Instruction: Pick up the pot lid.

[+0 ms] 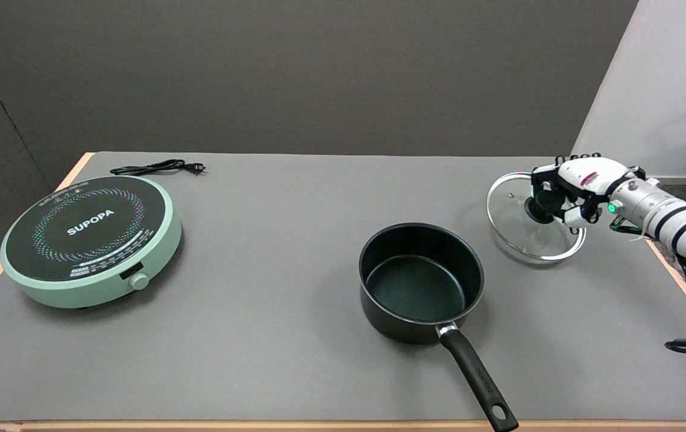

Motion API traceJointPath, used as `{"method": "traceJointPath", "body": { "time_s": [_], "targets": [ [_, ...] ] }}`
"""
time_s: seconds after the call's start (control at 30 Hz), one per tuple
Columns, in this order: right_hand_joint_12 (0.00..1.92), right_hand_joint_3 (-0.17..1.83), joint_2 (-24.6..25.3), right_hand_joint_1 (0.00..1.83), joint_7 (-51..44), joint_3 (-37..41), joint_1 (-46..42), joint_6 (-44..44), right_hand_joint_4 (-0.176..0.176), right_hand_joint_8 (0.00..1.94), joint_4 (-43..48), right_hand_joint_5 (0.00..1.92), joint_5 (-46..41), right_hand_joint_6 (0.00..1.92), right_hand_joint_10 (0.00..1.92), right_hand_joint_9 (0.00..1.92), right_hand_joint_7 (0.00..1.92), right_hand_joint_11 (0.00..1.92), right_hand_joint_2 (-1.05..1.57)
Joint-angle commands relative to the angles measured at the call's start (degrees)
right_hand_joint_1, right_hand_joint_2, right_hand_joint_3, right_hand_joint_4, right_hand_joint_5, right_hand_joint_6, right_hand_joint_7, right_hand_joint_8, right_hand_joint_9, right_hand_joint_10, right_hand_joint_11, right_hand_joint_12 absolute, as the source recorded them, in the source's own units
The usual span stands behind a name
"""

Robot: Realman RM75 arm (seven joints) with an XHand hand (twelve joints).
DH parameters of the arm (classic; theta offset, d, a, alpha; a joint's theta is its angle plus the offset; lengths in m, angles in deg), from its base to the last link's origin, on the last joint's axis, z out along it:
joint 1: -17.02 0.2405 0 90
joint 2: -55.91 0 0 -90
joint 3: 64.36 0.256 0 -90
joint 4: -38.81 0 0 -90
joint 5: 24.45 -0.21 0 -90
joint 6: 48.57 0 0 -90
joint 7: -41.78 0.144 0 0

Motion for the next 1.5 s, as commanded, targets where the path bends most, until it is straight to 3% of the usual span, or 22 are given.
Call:
{"method": "traceJointPath", "body": {
  "time_s": [0.03,0.47,0.77,1.07,1.33,1.5],
  "targets": [
    [1.08,0.75,-0.12,1.37,8.45,1.46,0.71,-1.17,0.176,1.35,-0.09,0.55,-5.87,1.44,1.61,0.81,0.91,0.65,0.79],
    [1.08,0.74,-0.12,1.37,19.26,2.1,0.71,-1.17,0.176,1.36,-1.13,0.56,-5.7,1.45,1.61,0.81,0.91,0.66,0.79],
    [1.1,0.73,-0.76,1.37,20.59,2.1,0.4,-1.17,0.176,1.35,-1.13,0.56,-5.62,1.45,1.62,0.82,0.91,0.66,0.79],
    [1.13,0.73,-4.2,1.37,28.88,2.97,-2.22,-1.89,0.176,1.35,-2.17,0.56,-5.87,1.46,1.62,0.82,0.91,0.67,0.8],
    [1.15,0.73,-6.12,1.37,35.2,9.28,-9.65,-2.53,0.176,1.34,-6.96,0.57,-5.47,1.46,1.62,0.81,0.91,0.67,0.8],
    [1.16,0.74,-4.47,1.37,40.57,18.25,-17.24,-2.13,0.176,1.35,-10.74,0.57,-5.39,1.46,1.62,0.81,0.91,0.67,0.79]
  ]
}}
